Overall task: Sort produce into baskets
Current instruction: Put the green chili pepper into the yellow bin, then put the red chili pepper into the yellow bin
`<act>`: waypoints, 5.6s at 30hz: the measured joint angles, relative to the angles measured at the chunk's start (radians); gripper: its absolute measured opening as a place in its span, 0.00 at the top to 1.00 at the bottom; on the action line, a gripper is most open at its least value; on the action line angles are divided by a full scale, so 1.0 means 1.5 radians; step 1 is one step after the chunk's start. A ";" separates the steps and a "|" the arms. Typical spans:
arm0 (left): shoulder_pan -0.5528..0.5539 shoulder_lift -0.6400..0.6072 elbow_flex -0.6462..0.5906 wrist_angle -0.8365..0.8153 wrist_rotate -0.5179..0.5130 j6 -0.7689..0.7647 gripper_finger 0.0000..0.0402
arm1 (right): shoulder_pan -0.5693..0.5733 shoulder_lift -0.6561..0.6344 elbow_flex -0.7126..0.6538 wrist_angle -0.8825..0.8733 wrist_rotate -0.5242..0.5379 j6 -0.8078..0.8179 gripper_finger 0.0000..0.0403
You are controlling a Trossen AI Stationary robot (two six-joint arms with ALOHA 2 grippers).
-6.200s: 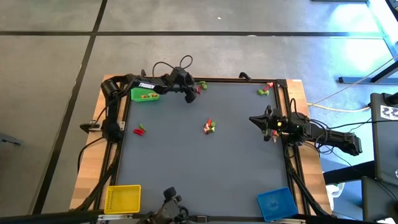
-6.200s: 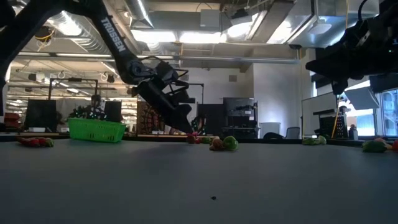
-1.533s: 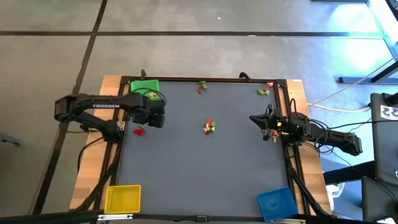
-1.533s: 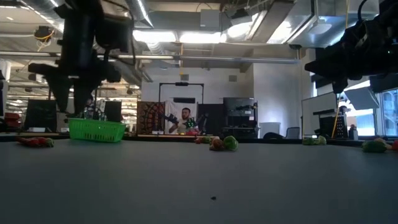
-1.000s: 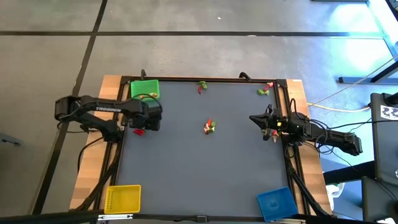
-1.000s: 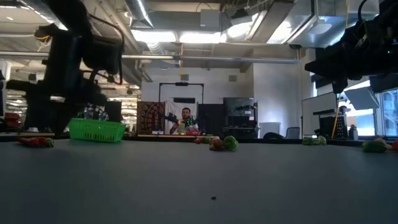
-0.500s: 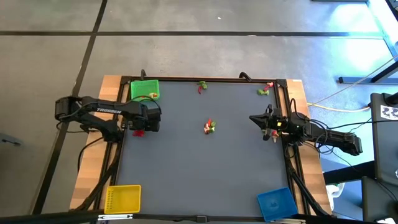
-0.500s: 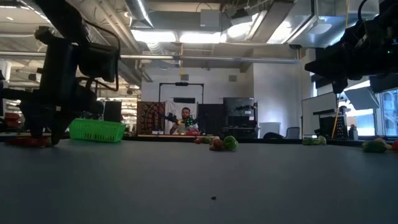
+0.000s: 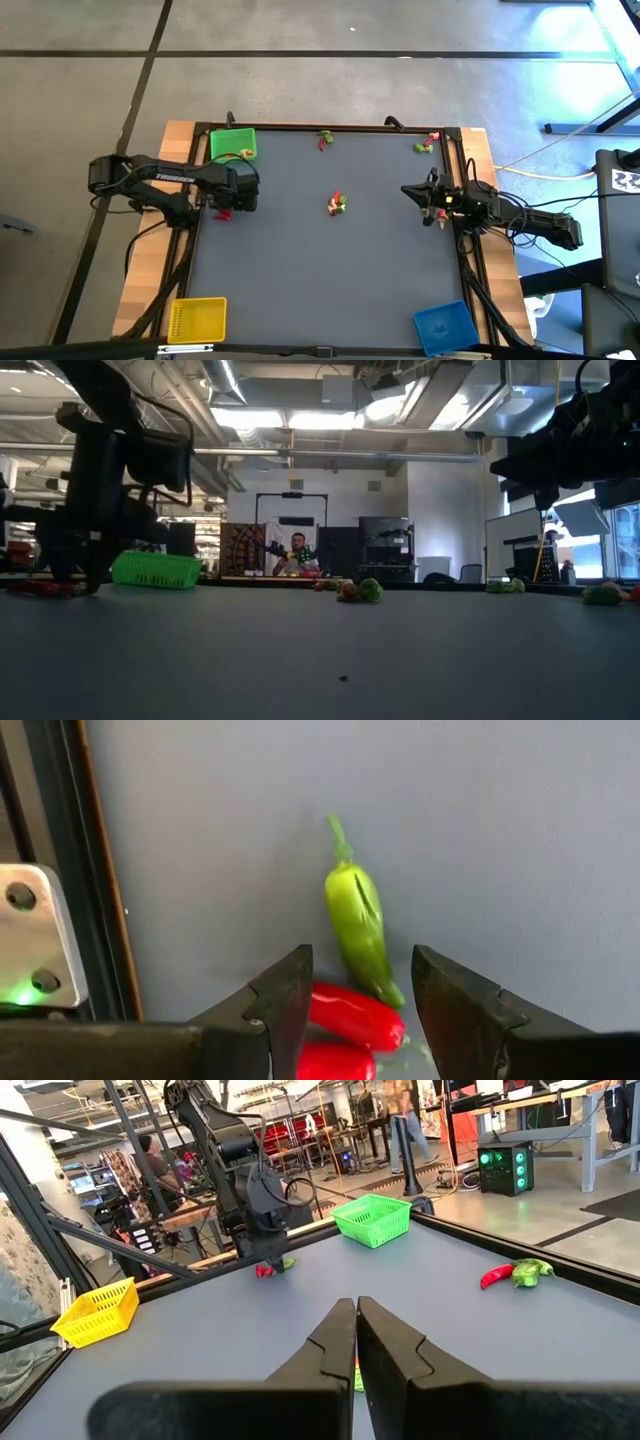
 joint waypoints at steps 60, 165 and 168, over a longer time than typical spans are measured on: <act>-0.306 0.000 0.288 0.029 0.091 0.341 0.92 | 0.000 0.000 0.000 -0.002 0.000 -0.003 0.96; -0.856 0.147 0.259 0.134 0.178 -0.287 0.75 | 0.000 0.000 0.000 -0.006 -0.023 -0.002 0.96; -0.855 0.141 0.259 0.135 0.177 -0.288 0.69 | 0.000 0.000 0.000 -0.006 -0.023 -0.002 0.96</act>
